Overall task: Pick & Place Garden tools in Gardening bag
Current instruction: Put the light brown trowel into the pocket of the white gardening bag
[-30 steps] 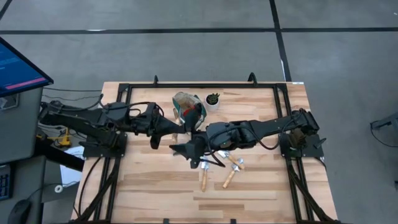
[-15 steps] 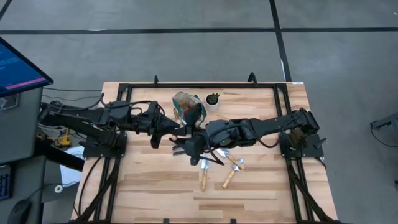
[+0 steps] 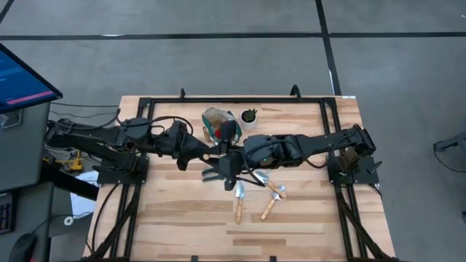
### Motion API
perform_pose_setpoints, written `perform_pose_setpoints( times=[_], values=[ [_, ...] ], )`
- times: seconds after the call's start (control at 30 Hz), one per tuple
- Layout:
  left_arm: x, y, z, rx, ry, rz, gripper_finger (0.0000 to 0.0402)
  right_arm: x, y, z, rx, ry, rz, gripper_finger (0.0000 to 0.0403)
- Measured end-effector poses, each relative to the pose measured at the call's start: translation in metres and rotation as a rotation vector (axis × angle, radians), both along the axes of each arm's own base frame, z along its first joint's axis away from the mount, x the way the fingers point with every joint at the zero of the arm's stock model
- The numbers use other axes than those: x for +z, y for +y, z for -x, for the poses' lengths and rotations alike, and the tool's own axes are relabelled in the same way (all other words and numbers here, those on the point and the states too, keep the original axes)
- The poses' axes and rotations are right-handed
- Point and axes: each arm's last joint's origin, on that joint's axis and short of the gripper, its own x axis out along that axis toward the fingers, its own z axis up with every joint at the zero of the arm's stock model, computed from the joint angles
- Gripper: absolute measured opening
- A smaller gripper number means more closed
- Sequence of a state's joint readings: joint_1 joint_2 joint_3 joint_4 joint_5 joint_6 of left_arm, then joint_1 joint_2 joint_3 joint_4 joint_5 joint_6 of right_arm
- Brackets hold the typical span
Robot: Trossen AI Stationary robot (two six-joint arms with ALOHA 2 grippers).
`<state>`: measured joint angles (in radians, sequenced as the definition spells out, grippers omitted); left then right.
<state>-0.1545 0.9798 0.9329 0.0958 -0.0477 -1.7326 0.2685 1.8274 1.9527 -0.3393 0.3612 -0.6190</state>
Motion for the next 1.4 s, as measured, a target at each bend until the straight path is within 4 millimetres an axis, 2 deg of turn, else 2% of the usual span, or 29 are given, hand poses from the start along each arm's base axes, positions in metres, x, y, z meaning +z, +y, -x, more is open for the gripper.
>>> perform_pose_setpoints(
  times=[0.2, 0.4, 0.77, 0.97, 1.07, 1.4],
  values=[
    [0.004, -0.001, 0.001, -0.05, -0.052, -0.14, 0.0178, 0.014, -0.012, 0.015, 0.048, 0.009, -0.103, 0.0062],
    [0.004, -0.003, 0.001, -0.08, -0.101, -0.415, 0.0195, 0.036, -0.025, 0.035, 0.125, -0.026, -0.228, 0.0062],
    [0.004, -0.003, 0.001, 0.006, -0.248, -1.35, 0.0208, 0.037, -0.04, 0.036, 0.128, -0.003, -0.446, 0.0062],
    [0.004, 0.0, 0.0, 0.121, -0.202, -1.69, 0.0208, 0.035, -0.044, 0.035, 0.123, 0.017, -0.508, 0.0062],
    [0.004, 0.002, -0.001, 0.167, -0.163, -1.757, 0.0211, 0.034, -0.044, 0.034, 0.122, 0.019, -0.508, 0.0062],
    [-0.003, 0.0, -0.02, 0.173, -0.192, -1.733, 0.0217, 0.036, -0.05, 0.033, 0.135, -0.004, -0.505, 0.0062]
  ],
)
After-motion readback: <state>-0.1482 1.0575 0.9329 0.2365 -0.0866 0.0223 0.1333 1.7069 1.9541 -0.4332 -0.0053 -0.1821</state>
